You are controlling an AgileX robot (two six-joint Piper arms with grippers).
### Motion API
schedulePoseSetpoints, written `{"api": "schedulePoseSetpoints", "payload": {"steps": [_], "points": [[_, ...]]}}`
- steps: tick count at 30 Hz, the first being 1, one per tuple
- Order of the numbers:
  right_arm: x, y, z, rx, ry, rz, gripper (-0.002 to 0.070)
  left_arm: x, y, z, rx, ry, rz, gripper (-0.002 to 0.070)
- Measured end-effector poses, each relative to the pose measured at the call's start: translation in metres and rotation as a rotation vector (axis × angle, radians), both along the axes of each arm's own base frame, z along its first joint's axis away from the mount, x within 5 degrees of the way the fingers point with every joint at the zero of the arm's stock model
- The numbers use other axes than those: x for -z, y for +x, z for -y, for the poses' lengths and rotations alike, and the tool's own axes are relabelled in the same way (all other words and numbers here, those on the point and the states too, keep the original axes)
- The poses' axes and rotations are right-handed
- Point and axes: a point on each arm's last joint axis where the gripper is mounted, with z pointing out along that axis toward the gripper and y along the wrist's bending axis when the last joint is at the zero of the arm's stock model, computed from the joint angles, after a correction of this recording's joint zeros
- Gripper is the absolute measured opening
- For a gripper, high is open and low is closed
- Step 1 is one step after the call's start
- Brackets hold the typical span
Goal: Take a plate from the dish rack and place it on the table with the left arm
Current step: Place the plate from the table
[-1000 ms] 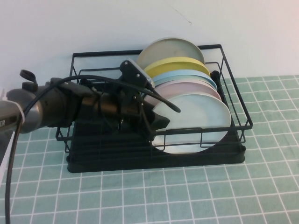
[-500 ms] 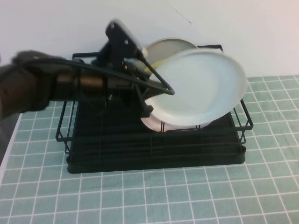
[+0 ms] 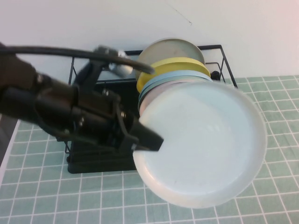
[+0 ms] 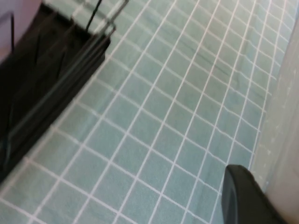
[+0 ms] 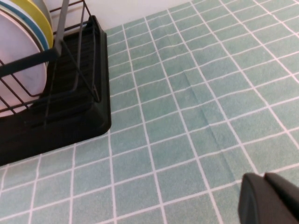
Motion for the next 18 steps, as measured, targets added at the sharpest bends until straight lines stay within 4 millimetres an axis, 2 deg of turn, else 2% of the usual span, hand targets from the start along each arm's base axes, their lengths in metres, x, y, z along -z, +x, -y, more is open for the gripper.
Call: {"api": "schedulePoseSetpoints", "payload": {"steps": [4,12,18], "points": [[0.000,0.000,0.000,0.000,0.000,0.000,-0.0001,0.038,0.002,0.000,-0.134,-0.026,-0.144,0.0098],[0.000,0.000,0.000,0.000,0.000,0.000,-0.0001,0.129,0.010,0.004,-0.354,-0.118,-0.454,0.0098],[0.000,0.000,0.000,0.000,0.000,0.000,-0.0001,0.177,0.023,0.009,-0.421,-0.083,-0.590,0.0097]]}}
